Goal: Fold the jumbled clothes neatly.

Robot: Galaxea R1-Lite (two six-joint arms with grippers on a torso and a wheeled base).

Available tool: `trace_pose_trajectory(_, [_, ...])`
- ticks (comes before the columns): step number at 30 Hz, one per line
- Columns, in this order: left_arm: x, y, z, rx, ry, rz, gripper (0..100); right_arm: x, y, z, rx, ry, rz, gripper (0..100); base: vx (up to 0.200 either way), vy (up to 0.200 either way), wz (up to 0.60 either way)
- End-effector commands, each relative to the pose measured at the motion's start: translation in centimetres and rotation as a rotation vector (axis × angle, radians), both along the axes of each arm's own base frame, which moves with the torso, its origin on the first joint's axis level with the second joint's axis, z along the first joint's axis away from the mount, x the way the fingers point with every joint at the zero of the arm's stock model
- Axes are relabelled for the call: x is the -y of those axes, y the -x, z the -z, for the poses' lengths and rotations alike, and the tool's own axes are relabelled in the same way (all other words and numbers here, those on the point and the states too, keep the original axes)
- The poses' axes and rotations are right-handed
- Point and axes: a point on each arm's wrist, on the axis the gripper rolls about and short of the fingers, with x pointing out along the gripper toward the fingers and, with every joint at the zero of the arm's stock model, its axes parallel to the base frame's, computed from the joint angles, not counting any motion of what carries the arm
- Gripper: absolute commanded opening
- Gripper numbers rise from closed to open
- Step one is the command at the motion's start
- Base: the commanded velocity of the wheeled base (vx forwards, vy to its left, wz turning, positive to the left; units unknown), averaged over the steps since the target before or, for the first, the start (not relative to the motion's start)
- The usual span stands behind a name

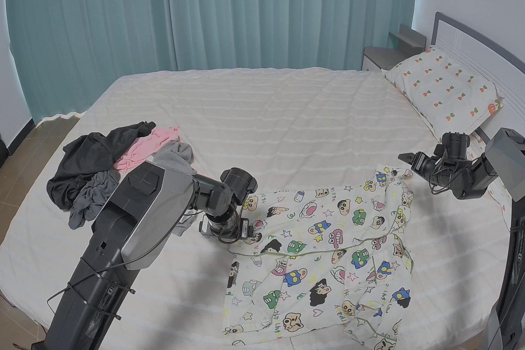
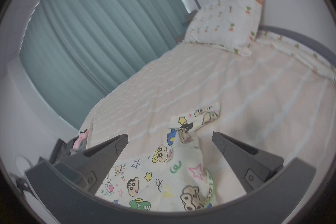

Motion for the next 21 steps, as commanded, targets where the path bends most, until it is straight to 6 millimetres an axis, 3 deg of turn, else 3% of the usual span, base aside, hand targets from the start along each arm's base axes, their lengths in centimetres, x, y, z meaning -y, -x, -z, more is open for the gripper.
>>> trace_pose_trajectory(1, [1.2, 1.0, -8.7, 0.130, 0.127, 0.005, 100, -1.2, 2.1, -0.4, 0.013, -0.024, -0.018, 100, 0.000, 0.000, 0.00])
trace_pose_trajectory(7, [1.9, 2.7, -13.8, 0.185, 0.179, 0.069, 100, -2.0, 3.8, -2.2, 0.024, -0.046, -0.074, 100, 0.000, 0.000, 0.00])
trace_pose_trajectory(10, [1.6, 3.5, -14.8, 0.152, 0.150, 0.091, 100, -2.1, 4.5, -2.6, 0.019, -0.051, -0.086, 100, 0.000, 0.000, 0.00])
trace_pose_trajectory(15, [1.8, 8.5, -19.3, 0.023, 0.093, 0.220, 100, -3.0, 7.4, -3.3, -0.015, -0.058, -0.136, 100, 0.000, 0.000, 0.00])
trace_pose_trajectory(18, [2.0, 13.7, -22.2, -0.131, 0.036, 0.331, 100, -3.5, 9.0, -4.0, -0.024, -0.065, -0.164, 100, 0.000, 0.000, 0.00])
trace_pose_trajectory(19, [2.0, 13.7, -22.2, -0.131, 0.036, 0.331, 100, -3.5, 9.0, -4.0, -0.024, -0.065, -0.164, 100, 0.000, 0.000, 0.00])
trace_pose_trajectory(21, [1.7, 18.5, -24.7, -0.247, -0.049, 0.422, 100, -3.8, 10.3, -4.4, -0.031, -0.054, -0.178, 100, 0.000, 0.000, 0.00])
